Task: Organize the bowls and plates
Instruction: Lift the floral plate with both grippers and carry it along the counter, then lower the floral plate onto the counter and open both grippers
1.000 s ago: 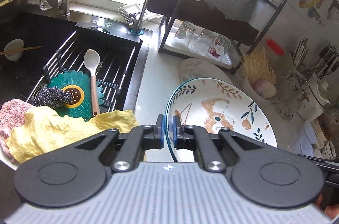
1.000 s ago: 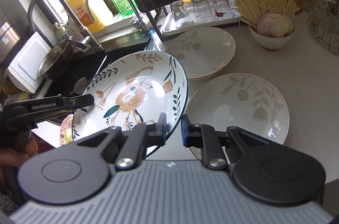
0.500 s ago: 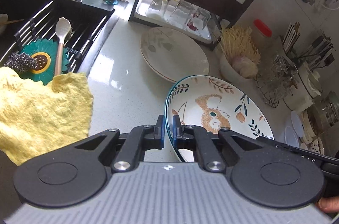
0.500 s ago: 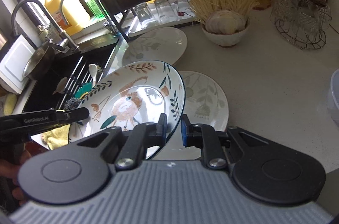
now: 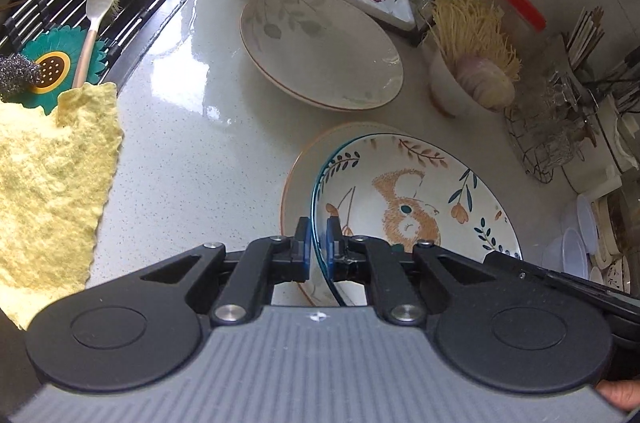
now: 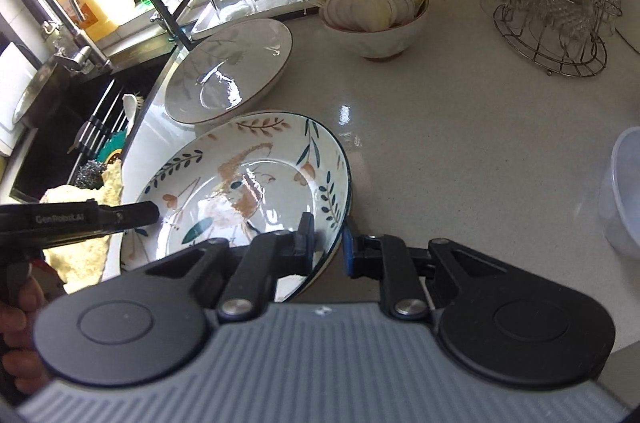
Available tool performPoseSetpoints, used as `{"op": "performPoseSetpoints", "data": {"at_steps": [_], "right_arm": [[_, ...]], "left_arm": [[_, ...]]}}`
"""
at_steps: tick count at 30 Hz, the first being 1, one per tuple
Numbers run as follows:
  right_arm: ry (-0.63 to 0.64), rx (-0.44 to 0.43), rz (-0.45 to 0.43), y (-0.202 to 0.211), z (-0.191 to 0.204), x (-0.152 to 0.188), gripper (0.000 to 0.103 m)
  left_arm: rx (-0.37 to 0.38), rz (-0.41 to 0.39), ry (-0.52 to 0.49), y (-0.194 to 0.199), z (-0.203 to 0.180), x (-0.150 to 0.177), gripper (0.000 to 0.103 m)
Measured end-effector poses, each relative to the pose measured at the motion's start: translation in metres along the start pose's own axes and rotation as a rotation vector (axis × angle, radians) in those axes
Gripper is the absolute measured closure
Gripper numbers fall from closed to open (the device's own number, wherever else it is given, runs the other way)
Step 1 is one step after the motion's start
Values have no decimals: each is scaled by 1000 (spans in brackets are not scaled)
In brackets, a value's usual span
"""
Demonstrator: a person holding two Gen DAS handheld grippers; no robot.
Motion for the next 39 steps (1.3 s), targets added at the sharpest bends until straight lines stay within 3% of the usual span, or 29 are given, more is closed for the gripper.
{"op": "performPoseSetpoints", "data": {"at_steps": [18, 31, 34, 39], "right_arm": [[6, 3, 45, -23, -9, -2, 82], [13, 8, 51, -30, -11, -8, 80], [14, 13, 47, -29, -11, -9, 80], [18, 7, 23, -24, -10, -13, 80]], "left_arm": [[-94, 67, -7, -21, -12, -6, 94], [-107, 101, 6, -24, -16, -14, 89], [-101, 106, 6, -22, -16, -15, 82], [-131, 99, -22, -15, -21, -17, 57]]}}
Point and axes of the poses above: each gripper's, at about its wrist camera, not at the fingertips, and y roughly against the way its jaws point, z to its left, x to its underside, the point moved 2 cm from there along -y, roughly the way its jaws point, and after that the axes turned 15 degrees about -x, right-handed, at the moved point
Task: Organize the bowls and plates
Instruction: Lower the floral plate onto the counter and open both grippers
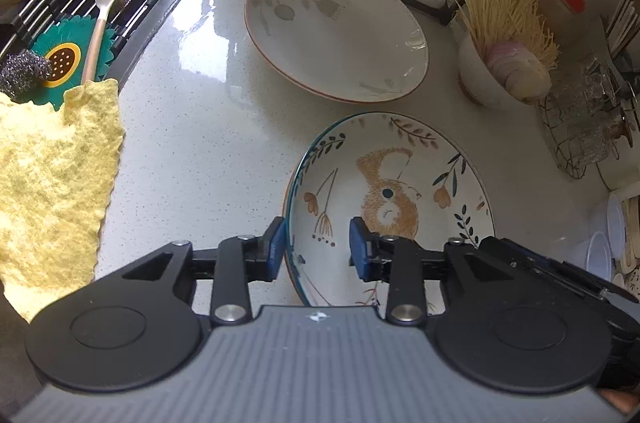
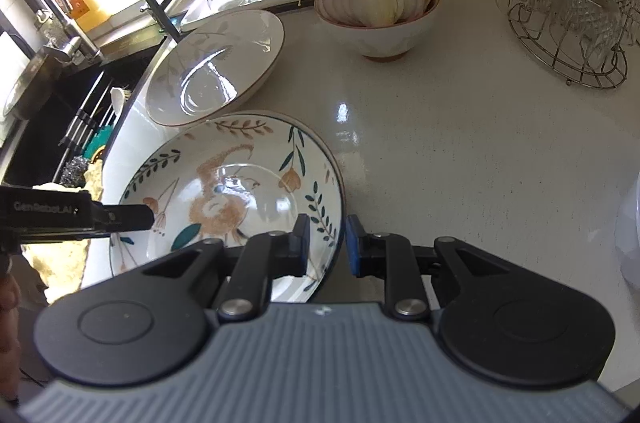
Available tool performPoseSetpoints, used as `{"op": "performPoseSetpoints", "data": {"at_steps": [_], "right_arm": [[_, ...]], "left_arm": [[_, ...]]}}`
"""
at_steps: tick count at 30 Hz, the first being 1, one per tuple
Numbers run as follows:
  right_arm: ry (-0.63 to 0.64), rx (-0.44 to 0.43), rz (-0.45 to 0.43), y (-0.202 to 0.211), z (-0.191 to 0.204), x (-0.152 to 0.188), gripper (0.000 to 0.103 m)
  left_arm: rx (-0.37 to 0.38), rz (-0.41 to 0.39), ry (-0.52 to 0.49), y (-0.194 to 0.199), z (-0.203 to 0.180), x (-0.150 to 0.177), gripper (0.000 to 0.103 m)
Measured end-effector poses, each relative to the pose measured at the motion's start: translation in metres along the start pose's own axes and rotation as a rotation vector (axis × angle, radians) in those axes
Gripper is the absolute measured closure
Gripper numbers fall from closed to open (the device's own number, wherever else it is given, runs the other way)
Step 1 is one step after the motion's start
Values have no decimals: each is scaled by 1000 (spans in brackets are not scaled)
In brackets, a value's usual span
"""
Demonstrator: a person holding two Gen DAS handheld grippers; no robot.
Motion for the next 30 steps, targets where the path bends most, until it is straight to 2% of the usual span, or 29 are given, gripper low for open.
{"op": "performPoseSetpoints", "data": {"at_steps": [11, 25, 30], "right_arm": [[44, -42, -66, 15, 21, -12, 80], [104, -72, -233, 81, 61, -14, 80], [121, -71, -279, 104, 83, -4, 80]], "left_arm": [[-6, -109, -65, 33, -4, -2, 55], [0, -331, -114, 111, 8, 10, 55], [25, -373, -126, 134, 20, 25, 54]]}}
Point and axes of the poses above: each gripper's, at about its wrist camera, not at the fingertips, and y roughly against the way its jaws point, z to its left, x to its underside, the point moved 2 cm from there along -y, roughly the way its jaws point, and after that the axes turned 15 degrees about -x, right-handed, at the moved point
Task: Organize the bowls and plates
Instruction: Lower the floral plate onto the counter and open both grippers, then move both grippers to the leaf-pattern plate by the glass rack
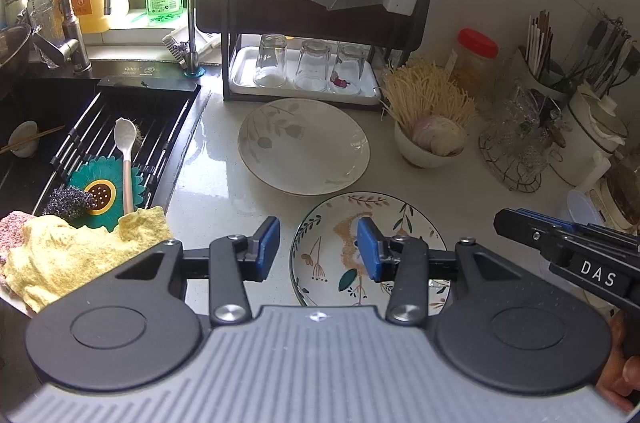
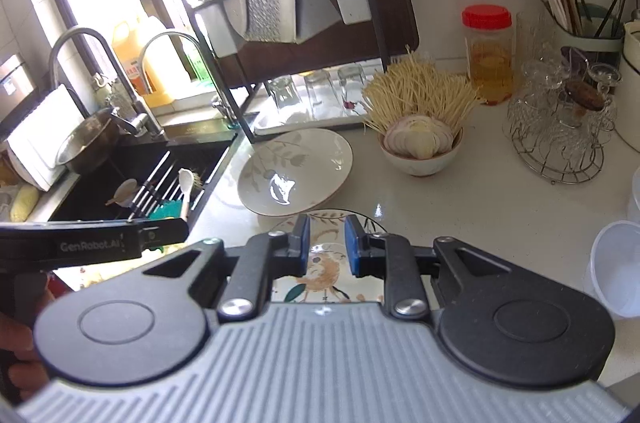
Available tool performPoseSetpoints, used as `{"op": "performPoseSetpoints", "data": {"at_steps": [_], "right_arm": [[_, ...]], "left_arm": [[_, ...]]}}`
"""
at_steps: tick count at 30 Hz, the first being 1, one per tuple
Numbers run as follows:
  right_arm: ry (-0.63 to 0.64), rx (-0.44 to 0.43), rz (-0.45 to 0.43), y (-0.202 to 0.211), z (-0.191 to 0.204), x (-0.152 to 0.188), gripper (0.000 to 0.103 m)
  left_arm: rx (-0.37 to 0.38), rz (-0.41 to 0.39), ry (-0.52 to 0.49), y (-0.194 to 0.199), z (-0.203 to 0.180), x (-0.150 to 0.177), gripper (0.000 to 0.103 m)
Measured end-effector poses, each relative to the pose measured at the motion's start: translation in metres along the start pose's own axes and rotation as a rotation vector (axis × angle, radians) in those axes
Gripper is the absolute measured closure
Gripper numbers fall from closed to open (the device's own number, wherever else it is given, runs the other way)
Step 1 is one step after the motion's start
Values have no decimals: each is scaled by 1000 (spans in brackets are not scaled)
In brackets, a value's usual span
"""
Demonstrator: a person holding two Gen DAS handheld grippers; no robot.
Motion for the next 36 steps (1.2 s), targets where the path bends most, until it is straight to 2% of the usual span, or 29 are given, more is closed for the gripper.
{"op": "performPoseSetpoints", "data": {"at_steps": [11, 18, 24, 36], "right_arm": [[-31, 5, -81, 49, 59, 31, 80], [-39, 43, -95, 73, 79, 46, 80], [-45, 55, -88, 84, 77, 54, 80], [-27, 9, -61, 95, 47, 52, 80]], "left_arm": [[61, -50, -68, 55, 28, 32, 54], [120, -76, -82, 80, 33, 42, 54], [145, -67, -85, 89, 22, 53, 54], [97, -31, -60, 90, -8, 65, 54]]}}
Point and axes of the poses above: each gripper's, at about its wrist camera, not at the fingertips, and y roughly against the way its jaws point, z to its left, x to its underside, the point moved 2 cm from there along -y, roughly the way its jaws point, and after that the axes turned 15 degrees about -x, right-handed, at the moved point
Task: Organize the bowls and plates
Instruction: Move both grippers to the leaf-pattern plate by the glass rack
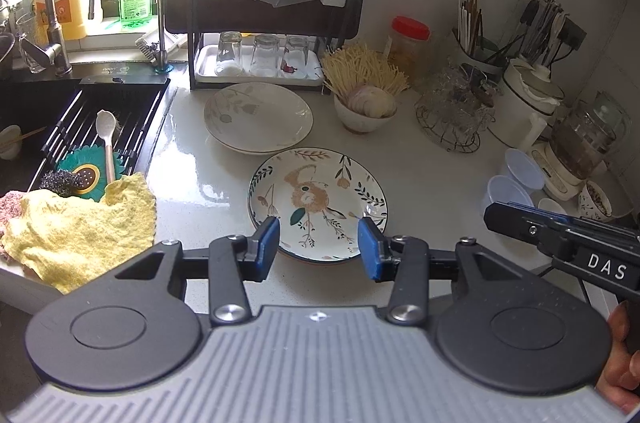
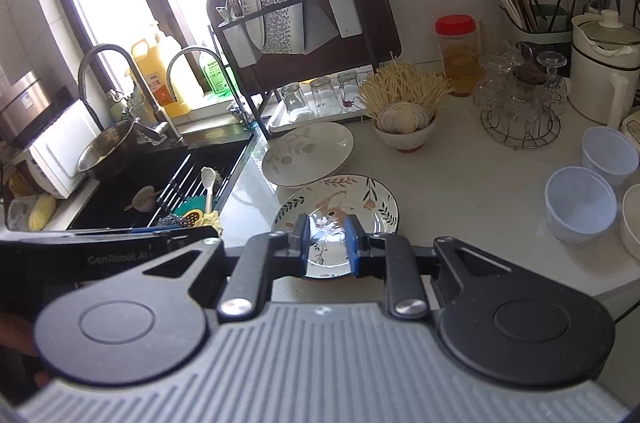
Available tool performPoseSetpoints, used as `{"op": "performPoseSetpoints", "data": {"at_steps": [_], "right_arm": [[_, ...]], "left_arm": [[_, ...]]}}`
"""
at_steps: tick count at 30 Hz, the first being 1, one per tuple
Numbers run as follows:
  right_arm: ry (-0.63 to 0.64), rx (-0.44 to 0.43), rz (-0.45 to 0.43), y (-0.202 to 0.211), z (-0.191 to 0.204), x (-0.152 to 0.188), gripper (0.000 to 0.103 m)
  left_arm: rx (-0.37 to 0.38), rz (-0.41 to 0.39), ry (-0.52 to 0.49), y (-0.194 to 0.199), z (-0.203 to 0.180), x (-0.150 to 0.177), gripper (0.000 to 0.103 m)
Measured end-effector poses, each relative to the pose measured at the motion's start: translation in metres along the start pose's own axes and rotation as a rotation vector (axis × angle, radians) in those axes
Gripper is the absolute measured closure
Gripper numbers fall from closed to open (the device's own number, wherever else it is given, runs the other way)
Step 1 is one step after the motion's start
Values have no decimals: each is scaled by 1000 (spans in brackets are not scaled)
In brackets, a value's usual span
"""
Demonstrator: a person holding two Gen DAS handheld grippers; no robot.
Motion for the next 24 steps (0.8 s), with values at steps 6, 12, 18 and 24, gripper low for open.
{"op": "performPoseSetpoints", "data": {"at_steps": [6, 12, 18, 24], "right_arm": [[12, -40, 17, 0, -15, 0, 80], [18, -69, 29, 1, -28, 1, 80], [14, -81, 44, -2, -38, 2, 80], [-12, -75, 56, -16, -51, -4, 80]], "left_arm": [[-39, 13, 23, -2, -14, 5, 50], [-63, 30, 37, -8, -25, 6, 50], [-71, 24, 52, -13, -32, 2, 50], [-67, 51, 65, -36, -30, -8, 50]]}}
Point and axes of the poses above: each gripper's, at about its wrist camera, not at the fingertips, and y roughly against the way its jaws point, z to its left, x to its underside, the point moved 2 cm from there along -y, roughly the way its jaws point, and after that the axes turned 15 degrees about -x, right-handed, at the moved point
